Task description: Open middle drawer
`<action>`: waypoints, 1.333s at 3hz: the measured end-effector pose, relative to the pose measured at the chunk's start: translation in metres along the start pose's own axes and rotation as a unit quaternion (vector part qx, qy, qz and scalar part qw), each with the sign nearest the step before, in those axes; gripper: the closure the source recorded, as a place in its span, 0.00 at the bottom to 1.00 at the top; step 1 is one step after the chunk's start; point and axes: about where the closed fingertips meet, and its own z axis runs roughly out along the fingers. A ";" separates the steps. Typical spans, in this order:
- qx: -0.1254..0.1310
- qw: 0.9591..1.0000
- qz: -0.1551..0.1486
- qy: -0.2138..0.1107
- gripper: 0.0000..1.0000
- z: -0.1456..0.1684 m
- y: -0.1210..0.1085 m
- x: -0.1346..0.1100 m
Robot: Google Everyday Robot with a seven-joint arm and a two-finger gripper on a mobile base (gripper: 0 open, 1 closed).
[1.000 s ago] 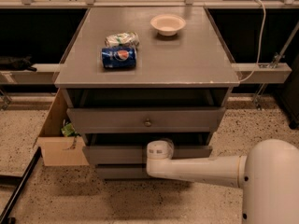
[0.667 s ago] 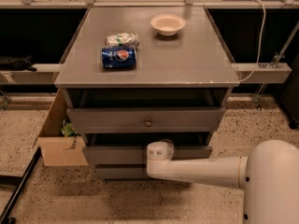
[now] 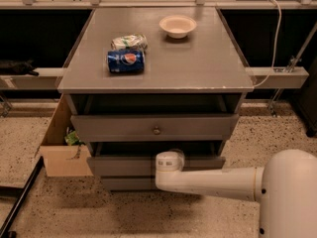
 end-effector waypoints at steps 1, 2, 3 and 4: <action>0.000 1.000 0.000 0.000 1.00 -0.002 -0.001 -0.001; 0.014 0.997 -0.053 -0.050 1.00 -0.015 0.004 -0.025; 0.016 0.996 -0.062 -0.058 1.00 -0.017 0.003 -0.025; 0.049 0.984 -0.144 -0.087 1.00 -0.029 0.003 -0.005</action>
Offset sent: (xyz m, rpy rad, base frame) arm -0.0252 0.0911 0.0151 -0.0288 -0.0473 0.4792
